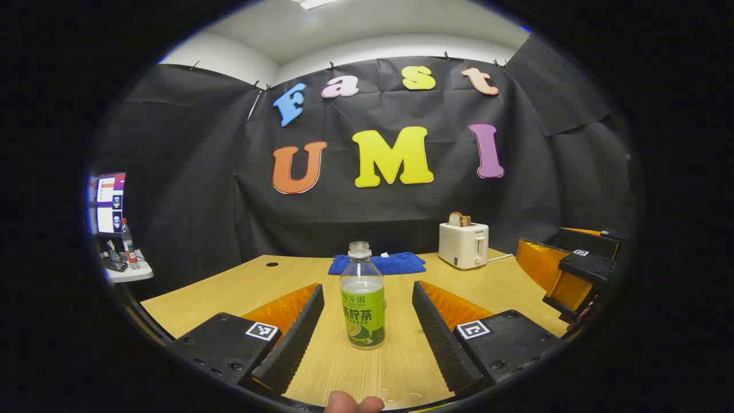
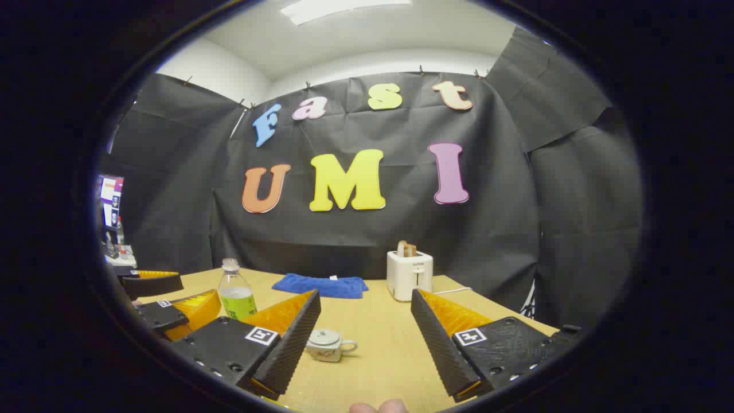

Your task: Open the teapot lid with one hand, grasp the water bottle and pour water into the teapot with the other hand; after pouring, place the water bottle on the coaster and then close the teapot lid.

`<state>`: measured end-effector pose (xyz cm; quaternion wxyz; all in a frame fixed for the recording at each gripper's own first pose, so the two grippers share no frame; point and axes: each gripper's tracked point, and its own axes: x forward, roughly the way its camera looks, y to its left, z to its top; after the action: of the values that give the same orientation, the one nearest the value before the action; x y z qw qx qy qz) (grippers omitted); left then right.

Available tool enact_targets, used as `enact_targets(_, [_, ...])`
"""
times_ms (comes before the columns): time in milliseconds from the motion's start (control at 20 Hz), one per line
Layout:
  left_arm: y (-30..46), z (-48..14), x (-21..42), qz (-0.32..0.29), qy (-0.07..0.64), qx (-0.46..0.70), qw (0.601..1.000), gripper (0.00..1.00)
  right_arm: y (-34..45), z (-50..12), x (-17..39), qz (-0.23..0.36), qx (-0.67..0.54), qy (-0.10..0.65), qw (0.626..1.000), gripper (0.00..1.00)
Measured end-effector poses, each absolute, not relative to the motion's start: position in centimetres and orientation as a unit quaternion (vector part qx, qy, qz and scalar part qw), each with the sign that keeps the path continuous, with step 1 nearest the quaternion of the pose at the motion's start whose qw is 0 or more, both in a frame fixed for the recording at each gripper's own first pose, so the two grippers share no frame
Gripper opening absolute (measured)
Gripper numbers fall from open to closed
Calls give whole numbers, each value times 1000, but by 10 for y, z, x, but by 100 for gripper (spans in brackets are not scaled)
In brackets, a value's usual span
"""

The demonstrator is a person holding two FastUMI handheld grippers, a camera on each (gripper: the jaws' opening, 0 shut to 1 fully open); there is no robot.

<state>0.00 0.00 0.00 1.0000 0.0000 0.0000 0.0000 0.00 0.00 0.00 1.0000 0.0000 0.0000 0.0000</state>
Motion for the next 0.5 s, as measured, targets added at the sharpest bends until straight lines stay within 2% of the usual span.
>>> enact_targets(500, [1,3,-2,-2,-2,1,1000,97,4,1,-2,5,-7,-1,1000,95])
